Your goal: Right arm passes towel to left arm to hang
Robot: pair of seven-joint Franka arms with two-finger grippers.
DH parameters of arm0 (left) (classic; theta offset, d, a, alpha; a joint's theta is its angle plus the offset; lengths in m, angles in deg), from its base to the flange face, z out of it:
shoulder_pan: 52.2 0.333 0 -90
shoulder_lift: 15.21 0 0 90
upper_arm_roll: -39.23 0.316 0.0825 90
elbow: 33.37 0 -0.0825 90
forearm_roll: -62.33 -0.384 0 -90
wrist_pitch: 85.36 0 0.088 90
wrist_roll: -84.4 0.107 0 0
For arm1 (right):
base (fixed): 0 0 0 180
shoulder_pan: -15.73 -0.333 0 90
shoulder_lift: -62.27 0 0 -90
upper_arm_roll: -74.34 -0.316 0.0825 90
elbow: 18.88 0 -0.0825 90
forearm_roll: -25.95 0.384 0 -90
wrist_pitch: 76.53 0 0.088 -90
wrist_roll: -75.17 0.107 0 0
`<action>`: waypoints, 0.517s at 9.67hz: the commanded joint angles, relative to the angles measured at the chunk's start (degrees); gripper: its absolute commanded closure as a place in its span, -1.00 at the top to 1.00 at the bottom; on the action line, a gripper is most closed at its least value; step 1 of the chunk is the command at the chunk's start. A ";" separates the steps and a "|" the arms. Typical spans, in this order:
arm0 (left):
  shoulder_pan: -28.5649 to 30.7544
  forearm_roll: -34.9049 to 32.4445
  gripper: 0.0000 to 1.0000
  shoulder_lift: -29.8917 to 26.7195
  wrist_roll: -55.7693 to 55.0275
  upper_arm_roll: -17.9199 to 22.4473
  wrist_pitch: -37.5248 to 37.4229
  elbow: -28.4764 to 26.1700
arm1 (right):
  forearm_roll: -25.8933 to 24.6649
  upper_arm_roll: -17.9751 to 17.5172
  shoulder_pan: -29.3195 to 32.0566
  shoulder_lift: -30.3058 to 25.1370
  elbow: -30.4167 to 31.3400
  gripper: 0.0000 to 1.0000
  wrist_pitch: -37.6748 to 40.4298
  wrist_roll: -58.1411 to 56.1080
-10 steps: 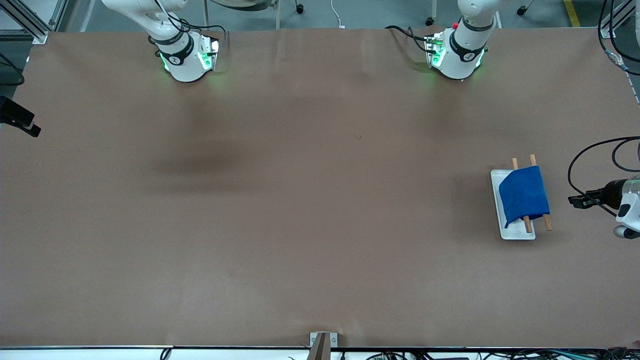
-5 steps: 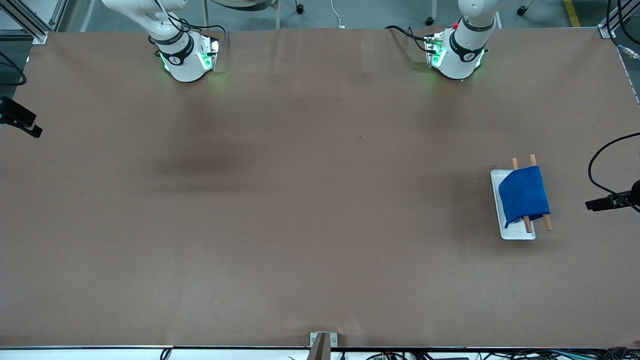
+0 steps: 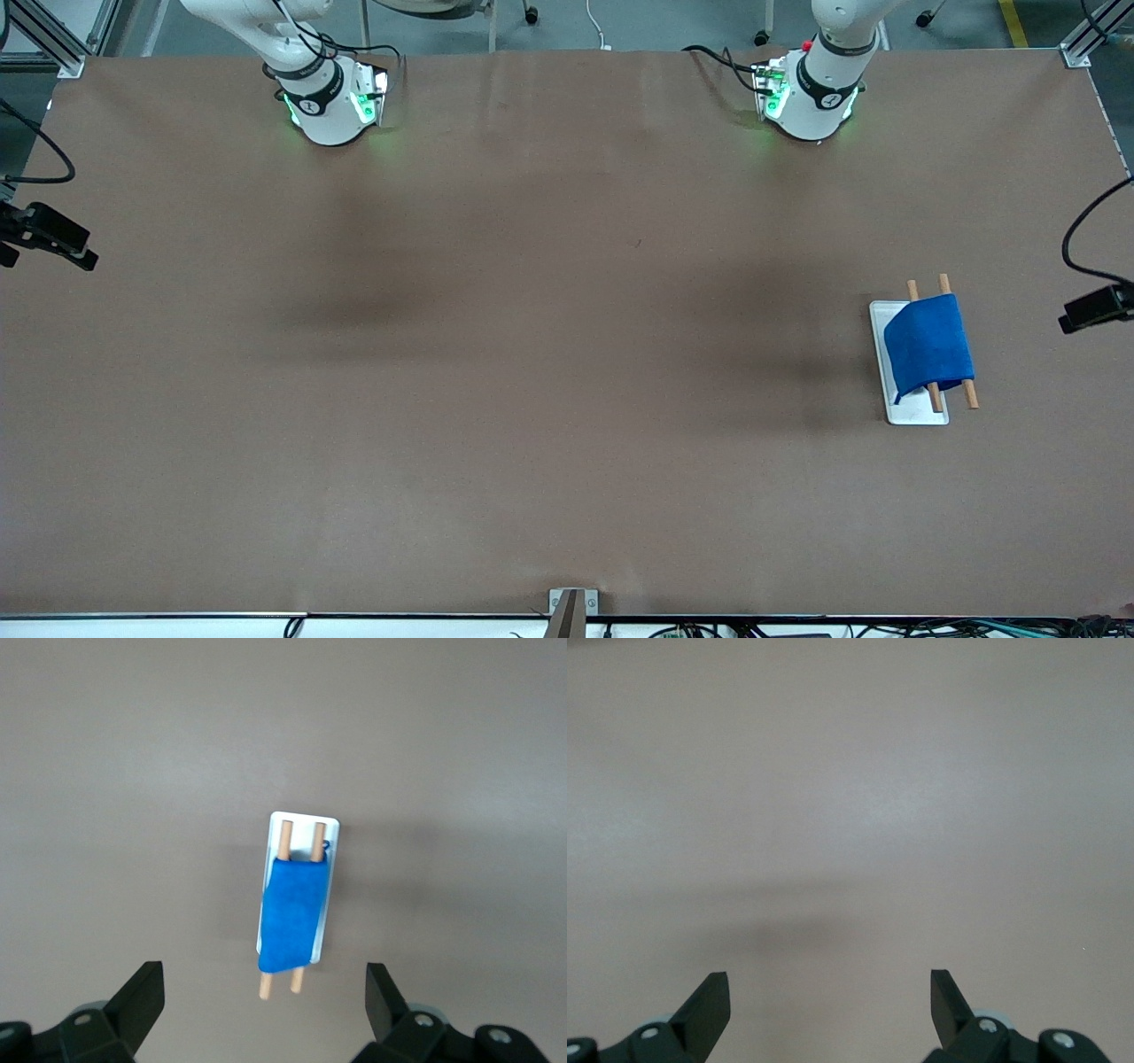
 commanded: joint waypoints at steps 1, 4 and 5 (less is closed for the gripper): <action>0.49 2.12 1.00 -3.56 0.64 -1.69 -2.44 -2.06 | 0.71 -1.68 1.77 -0.80 0.41 1.00 0.17 -0.14; -3.95 7.84 1.00 -9.00 0.38 1.53 -4.21 -4.50 | 0.62 -2.21 1.59 -0.63 -0.46 1.00 0.35 -0.40; -13.13 8.89 1.00 -12.85 0.29 10.61 -4.39 -7.48 | 0.80 -3.34 2.11 -0.71 -1.77 1.00 2.27 -0.23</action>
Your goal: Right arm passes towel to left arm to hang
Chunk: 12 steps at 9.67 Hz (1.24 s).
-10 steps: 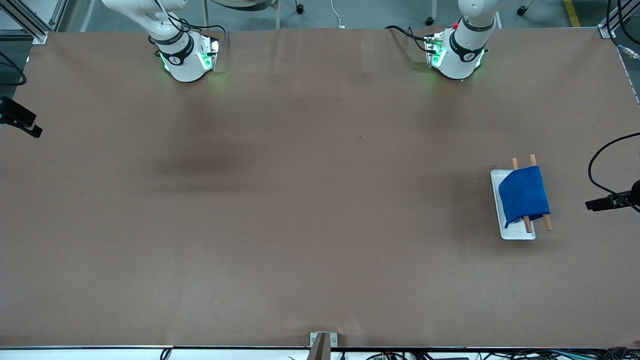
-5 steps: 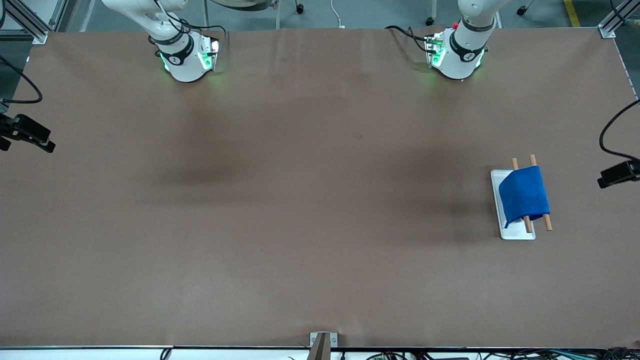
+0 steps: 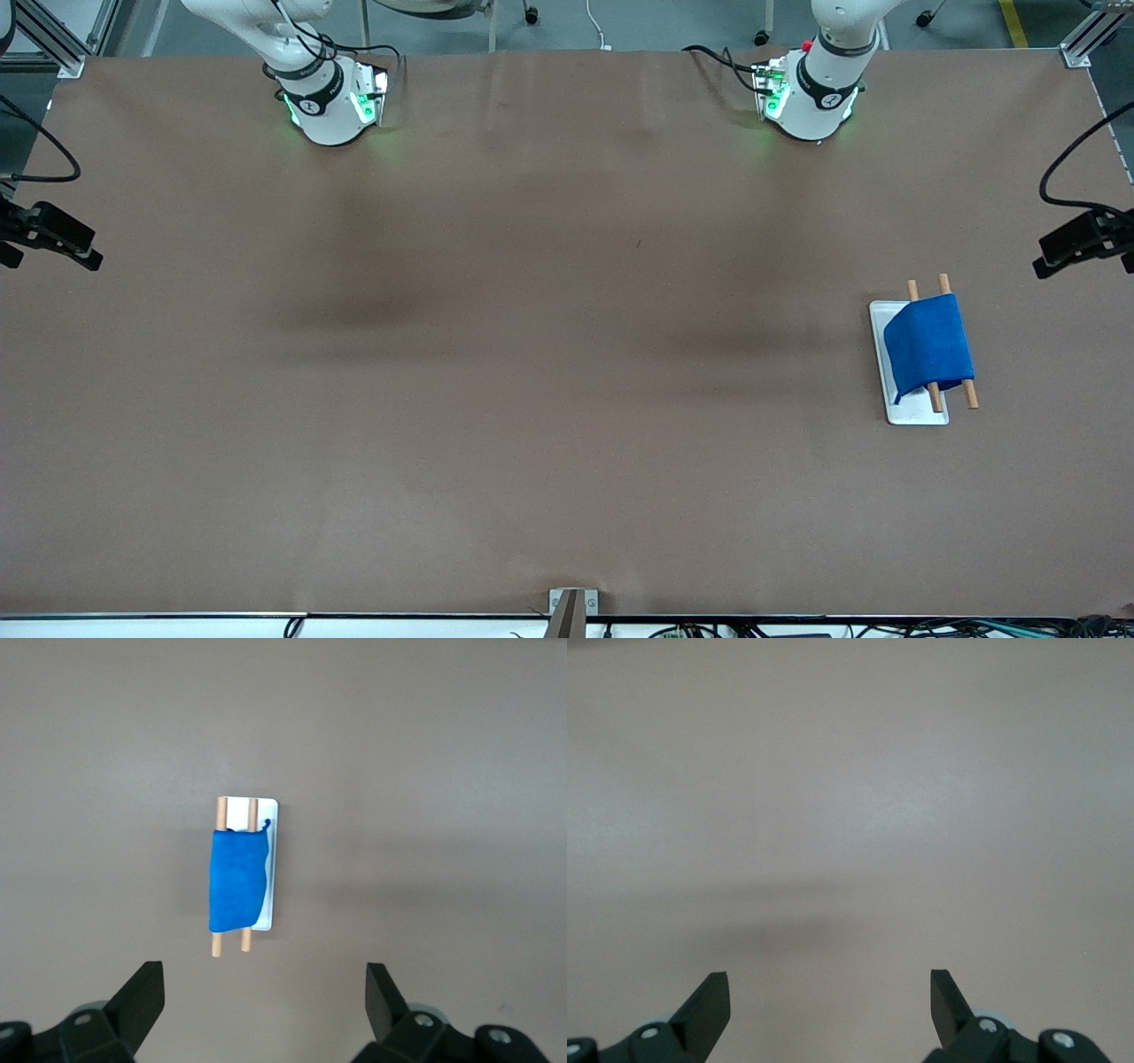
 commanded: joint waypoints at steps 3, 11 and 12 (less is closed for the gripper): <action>-19.79 6.60 1.00 -12.87 2.04 21.48 -0.18 -15.66 | 0.71 -2.03 0.81 -0.59 -5.17 1.00 5.95 -0.28; -22.89 6.34 1.00 -12.99 1.88 20.62 0.62 -15.26 | 0.88 -1.85 0.55 -0.51 -5.26 1.00 9.84 2.53; -22.71 6.43 1.00 -12.99 1.62 20.10 0.62 -15.25 | 0.97 -1.94 0.46 -0.51 -5.26 1.00 9.58 2.53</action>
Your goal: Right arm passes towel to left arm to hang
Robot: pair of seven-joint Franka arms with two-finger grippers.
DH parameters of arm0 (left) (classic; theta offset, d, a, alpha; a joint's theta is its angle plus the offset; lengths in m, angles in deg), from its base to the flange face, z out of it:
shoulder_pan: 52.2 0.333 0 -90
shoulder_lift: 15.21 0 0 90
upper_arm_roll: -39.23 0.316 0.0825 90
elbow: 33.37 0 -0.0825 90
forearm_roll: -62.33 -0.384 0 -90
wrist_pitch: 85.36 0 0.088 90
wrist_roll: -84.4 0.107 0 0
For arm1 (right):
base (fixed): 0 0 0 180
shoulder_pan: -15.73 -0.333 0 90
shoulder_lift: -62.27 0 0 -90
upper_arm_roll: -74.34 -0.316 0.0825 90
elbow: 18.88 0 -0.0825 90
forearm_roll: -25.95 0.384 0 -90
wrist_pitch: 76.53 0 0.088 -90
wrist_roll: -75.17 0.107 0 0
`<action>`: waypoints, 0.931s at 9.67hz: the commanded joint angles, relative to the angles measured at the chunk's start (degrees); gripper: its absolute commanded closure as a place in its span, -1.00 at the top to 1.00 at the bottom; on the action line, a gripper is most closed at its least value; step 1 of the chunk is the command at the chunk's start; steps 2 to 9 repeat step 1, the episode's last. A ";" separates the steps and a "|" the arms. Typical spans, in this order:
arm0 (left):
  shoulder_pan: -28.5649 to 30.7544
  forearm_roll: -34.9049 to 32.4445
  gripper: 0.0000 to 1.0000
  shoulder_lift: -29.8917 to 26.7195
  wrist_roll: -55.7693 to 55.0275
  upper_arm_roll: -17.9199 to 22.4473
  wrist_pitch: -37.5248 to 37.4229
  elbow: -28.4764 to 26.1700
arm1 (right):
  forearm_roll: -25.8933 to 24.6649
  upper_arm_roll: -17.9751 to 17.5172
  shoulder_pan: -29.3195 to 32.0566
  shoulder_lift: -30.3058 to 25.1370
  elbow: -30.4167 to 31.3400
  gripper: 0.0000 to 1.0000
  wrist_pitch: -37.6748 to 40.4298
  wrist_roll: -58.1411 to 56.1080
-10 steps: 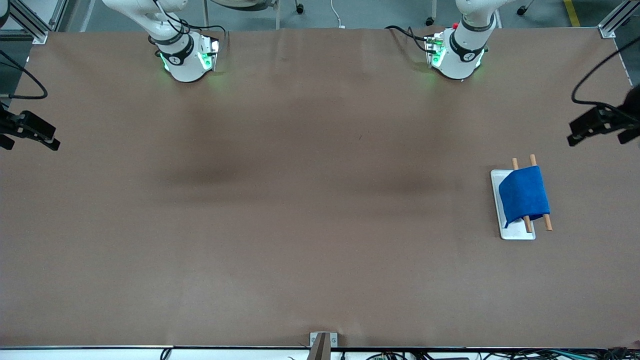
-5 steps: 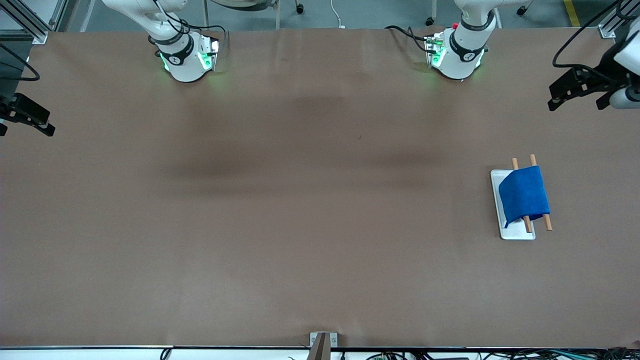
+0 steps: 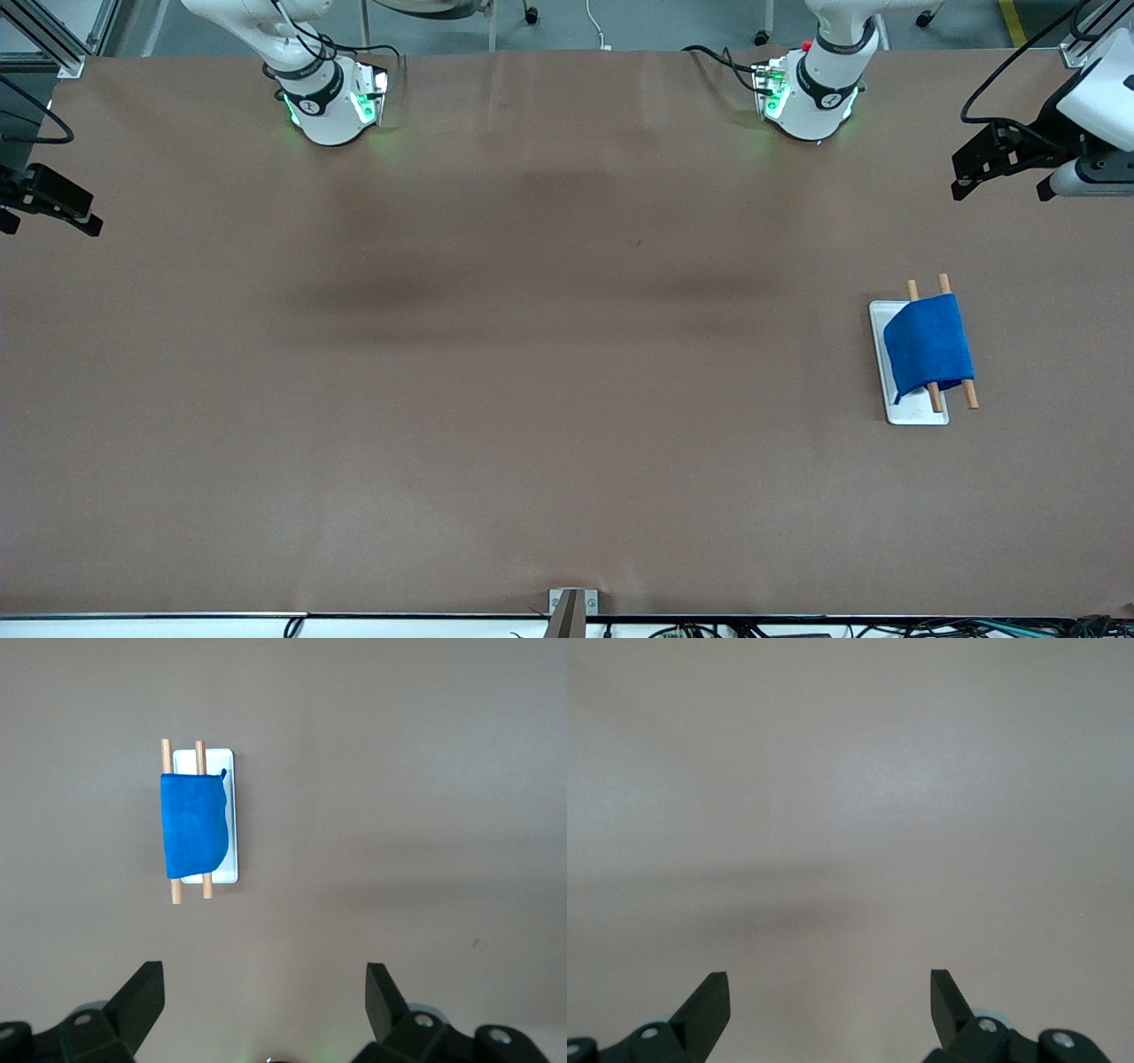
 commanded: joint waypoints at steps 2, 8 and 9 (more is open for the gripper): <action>-0.14 0.54 1.00 1.14 -0.02 -0.49 -0.59 0.14 | 1.64 -0.40 0.67 -0.22 0.20 1.00 -0.07 0.86; -0.14 0.54 1.00 1.14 -0.02 -0.49 -0.59 0.14 | 1.64 -0.40 0.67 -0.22 0.20 1.00 -0.07 0.86; -0.14 0.54 1.00 1.14 -0.02 -0.49 -0.59 0.14 | 1.64 -0.40 0.67 -0.22 0.20 1.00 -0.07 0.86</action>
